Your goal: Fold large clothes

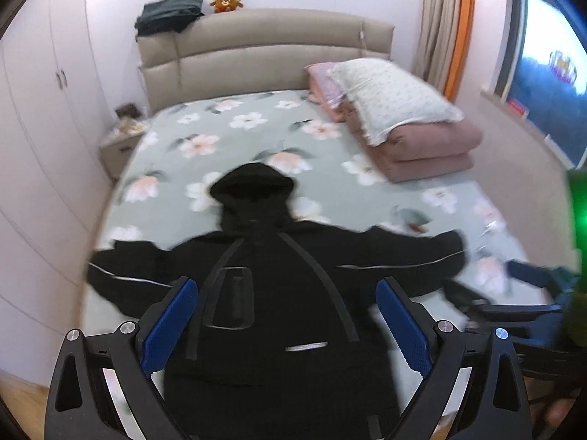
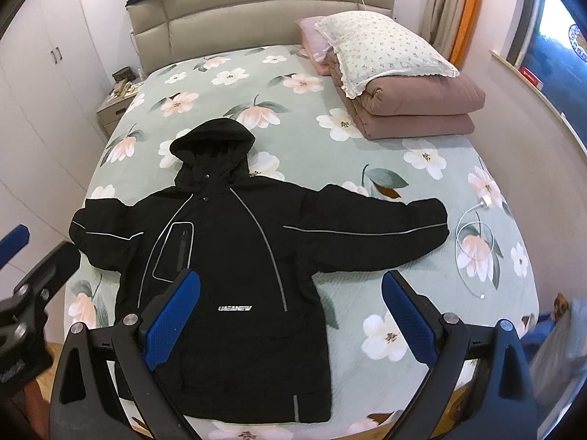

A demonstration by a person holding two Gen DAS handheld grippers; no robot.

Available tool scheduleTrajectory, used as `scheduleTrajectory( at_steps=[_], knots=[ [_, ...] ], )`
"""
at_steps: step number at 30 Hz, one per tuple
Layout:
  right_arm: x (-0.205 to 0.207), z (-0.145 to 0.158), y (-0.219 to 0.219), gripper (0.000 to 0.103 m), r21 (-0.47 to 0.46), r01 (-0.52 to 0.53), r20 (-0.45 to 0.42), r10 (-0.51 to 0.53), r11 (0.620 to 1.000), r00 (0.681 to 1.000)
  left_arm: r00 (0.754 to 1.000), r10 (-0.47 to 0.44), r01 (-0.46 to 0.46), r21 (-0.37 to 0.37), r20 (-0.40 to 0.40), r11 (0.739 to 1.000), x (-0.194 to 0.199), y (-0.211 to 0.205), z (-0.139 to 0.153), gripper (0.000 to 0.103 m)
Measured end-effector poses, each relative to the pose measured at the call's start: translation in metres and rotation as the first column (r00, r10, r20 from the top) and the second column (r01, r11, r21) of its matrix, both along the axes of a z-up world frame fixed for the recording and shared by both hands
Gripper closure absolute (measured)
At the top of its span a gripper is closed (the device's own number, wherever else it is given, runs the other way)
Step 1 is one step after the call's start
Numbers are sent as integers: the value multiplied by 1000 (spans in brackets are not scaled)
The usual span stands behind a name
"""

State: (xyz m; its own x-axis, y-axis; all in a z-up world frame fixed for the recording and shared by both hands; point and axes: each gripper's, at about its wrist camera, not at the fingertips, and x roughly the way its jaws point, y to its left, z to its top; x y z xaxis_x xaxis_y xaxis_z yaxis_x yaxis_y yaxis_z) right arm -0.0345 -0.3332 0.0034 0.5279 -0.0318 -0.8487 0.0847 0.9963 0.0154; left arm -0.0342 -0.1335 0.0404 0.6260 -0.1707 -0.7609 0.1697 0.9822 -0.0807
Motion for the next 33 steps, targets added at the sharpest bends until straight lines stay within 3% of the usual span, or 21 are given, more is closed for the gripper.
scheduleTrajectory(
  at_steps=[2, 7, 18, 29, 33],
  knots=[
    [1, 0, -13, 3, 8, -10, 2, 10, 1000, 1000, 1000, -8, 8, -66, -6, 998, -3, -9, 1, 5],
    [6, -2, -35, 3, 6, -48, 4, 48, 999, 999, 1000, 28, -29, -98, -11, 995, -9, -33, 0, 5],
    [12, -10, -36, 3, 53, -77, -14, 78, 996, 997, 998, 62, -63, 62, 5, 996, -38, -45, 7, 5],
    [-5, 3, -23, 3, 11, -11, -6, 11, 1000, 1000, 1000, 5, -5, 13, 0, 1000, -27, -17, -2, 5],
    [-7, 9, -30, 3, -53, 22, 7, -22, 998, 1000, 999, -54, 54, 28, 0, 998, -23, -19, -11, 5]
  ],
)
